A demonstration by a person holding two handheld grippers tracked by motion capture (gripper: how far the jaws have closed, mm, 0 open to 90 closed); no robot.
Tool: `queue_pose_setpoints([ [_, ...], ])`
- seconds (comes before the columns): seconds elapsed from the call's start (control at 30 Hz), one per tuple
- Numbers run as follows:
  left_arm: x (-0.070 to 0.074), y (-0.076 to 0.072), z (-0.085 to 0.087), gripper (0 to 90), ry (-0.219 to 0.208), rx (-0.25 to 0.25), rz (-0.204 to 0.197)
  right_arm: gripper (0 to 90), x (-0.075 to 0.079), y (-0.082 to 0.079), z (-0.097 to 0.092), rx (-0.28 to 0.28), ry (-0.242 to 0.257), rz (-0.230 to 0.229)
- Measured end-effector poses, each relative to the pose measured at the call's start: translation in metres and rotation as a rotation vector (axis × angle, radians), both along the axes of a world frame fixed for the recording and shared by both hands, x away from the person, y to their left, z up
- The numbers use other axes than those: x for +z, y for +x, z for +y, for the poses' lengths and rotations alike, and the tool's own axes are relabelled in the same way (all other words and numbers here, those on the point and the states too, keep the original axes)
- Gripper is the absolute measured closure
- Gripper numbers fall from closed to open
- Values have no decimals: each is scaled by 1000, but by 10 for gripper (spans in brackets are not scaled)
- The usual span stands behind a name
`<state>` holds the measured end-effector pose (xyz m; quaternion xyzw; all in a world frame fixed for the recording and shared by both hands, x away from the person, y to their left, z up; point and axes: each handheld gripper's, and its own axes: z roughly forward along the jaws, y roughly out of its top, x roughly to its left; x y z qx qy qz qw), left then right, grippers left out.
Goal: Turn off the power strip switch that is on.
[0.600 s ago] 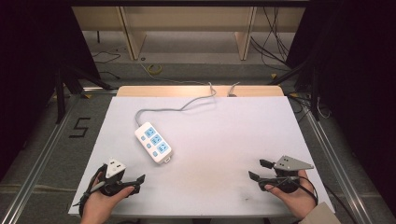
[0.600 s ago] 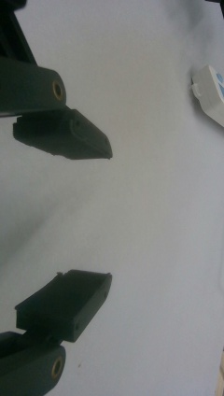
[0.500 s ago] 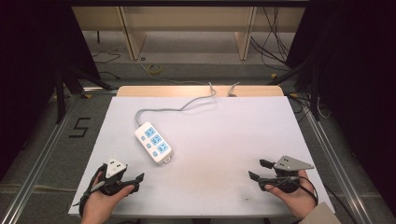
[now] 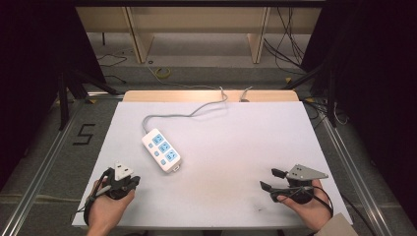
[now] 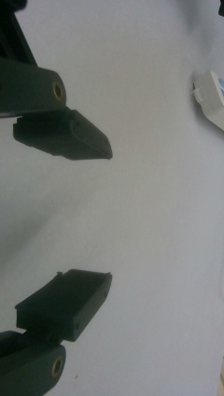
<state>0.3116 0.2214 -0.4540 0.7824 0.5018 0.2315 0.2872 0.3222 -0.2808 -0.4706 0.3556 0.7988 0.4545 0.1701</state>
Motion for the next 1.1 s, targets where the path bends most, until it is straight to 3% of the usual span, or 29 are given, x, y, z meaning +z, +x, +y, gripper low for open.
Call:
queue_pose_setpoints([
  [1.1,16,37,-8,897,50,11,2,345,0,-1,0,-1,2,0],
])
